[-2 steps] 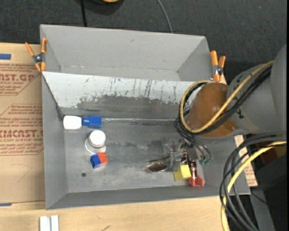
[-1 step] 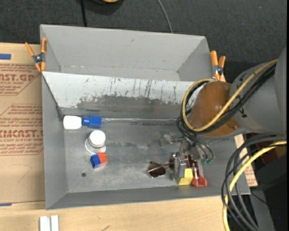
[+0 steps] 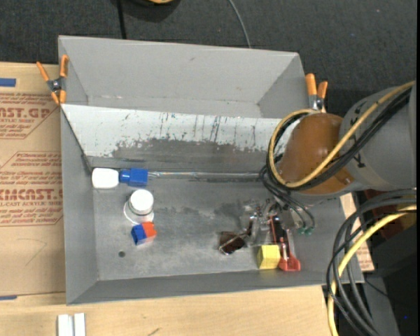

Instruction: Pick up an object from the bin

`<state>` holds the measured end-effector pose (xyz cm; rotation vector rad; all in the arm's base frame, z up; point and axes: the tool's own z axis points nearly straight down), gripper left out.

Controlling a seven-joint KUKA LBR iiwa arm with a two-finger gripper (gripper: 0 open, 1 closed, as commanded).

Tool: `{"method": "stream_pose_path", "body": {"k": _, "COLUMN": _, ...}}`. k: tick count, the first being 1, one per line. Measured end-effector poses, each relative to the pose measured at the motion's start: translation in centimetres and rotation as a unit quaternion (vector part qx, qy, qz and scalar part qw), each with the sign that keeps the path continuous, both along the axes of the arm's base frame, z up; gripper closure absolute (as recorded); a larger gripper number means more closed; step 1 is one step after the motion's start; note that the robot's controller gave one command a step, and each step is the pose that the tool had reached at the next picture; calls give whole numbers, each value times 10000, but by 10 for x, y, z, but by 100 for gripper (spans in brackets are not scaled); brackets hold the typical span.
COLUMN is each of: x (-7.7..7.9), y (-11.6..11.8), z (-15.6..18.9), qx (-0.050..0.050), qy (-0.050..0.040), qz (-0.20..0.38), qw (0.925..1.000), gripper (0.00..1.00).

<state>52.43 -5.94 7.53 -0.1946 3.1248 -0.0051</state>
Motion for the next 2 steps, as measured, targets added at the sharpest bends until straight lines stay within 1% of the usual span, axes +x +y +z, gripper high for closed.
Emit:
{"method": "stream_pose_path", "body": {"k": 1, "x": 0, "y": 0, "z": 0, "qx": 0, "qy": 1, "qz": 1, "qw": 10000, "gripper": 100}}
{"method": "stream_pose_path", "body": {"k": 2, "x": -5, "y": 15, "z": 147, "qx": -3, "qy": -24, "qz": 9, "qw": 10000, "gripper": 100}}
